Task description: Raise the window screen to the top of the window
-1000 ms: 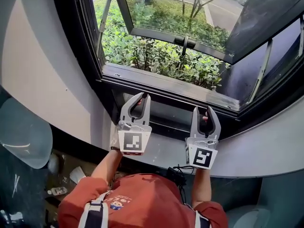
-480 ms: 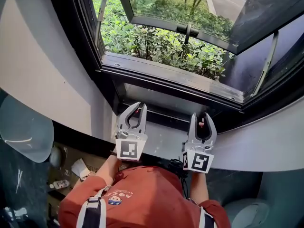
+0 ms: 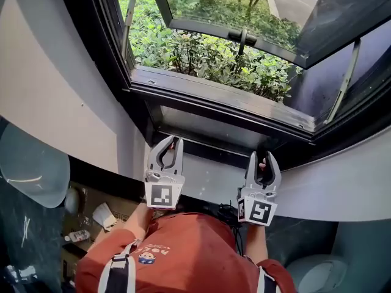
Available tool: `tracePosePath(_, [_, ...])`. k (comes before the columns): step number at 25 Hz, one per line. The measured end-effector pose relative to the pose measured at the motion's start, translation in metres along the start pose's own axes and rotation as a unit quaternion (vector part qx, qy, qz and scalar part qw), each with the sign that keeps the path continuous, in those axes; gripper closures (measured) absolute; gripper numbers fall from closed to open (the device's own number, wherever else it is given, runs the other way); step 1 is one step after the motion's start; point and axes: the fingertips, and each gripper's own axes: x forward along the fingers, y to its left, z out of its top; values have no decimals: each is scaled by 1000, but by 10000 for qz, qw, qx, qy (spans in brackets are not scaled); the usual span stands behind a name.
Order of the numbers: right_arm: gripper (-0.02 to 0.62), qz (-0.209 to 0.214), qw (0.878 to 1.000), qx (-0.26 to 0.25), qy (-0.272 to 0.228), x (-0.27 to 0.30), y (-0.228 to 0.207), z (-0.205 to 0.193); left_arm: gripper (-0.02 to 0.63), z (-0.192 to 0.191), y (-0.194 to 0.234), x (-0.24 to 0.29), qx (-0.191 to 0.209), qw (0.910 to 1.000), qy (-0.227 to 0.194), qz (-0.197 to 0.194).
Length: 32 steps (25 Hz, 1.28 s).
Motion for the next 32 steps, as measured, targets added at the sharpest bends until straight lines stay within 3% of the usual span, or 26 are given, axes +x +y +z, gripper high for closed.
tracePosePath(6, [439,4,10000,-19,-38,2,3,2,552,0,-3,1,100,9999,14,-39])
tracePosePath(16, [586,-129,9997,-135,-129,5,2,7,596,5,-6,6,-2,10000,-71,-51])
tracePosePath(32, [586,-118,9991,-232,-320,7,2,14,600,10,-5,6,85,9998,-195,-34])
